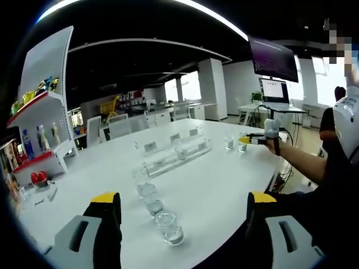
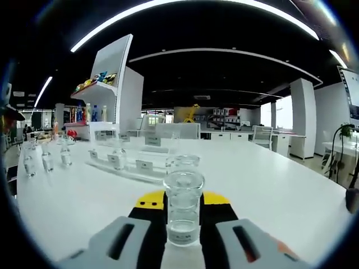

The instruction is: Identify the label on the chemical reagent bottle, grasp the chemical reagent bottle, and place it in the designated position on the reagent rack

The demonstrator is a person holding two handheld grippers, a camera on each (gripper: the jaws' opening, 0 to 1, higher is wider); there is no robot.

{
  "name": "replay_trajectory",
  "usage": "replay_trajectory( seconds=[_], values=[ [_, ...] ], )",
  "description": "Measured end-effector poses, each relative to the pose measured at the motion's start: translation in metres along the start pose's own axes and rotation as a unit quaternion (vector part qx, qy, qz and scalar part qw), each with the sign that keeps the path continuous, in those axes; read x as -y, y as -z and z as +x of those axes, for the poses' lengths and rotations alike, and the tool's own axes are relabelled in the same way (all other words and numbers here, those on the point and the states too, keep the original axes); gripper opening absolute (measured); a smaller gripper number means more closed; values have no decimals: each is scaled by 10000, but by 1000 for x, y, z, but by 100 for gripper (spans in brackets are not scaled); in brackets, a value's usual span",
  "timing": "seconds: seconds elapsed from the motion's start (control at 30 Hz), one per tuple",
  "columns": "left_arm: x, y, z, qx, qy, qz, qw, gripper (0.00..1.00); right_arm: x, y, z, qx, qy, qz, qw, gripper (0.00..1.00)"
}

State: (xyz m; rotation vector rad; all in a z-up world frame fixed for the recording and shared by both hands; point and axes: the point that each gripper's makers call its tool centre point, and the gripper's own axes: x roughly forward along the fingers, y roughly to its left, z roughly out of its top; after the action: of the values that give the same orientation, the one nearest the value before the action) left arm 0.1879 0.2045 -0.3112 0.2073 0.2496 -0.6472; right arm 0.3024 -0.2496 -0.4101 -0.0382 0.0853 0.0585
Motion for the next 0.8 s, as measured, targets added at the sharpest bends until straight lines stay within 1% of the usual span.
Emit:
replay_trajectory(
  seconds=[0.27,0.63,0.73,0.8],
  values=[
    [-1,1,1,-19,-10,-16,10000,92,1,0,0,26,66,-3,10000,19],
    [-2,1,-1,4,-4,5,10000,92,3,0,0,-29,137,-2,9999,18],
    [-4,0,-4,35,-28,-19,10000,92,5,0,0,3,211,1,9998,18],
    [-7,3,-4,1,-63,-43,10000,92,6,0,0,24,246,19,9997,18]
  ],
)
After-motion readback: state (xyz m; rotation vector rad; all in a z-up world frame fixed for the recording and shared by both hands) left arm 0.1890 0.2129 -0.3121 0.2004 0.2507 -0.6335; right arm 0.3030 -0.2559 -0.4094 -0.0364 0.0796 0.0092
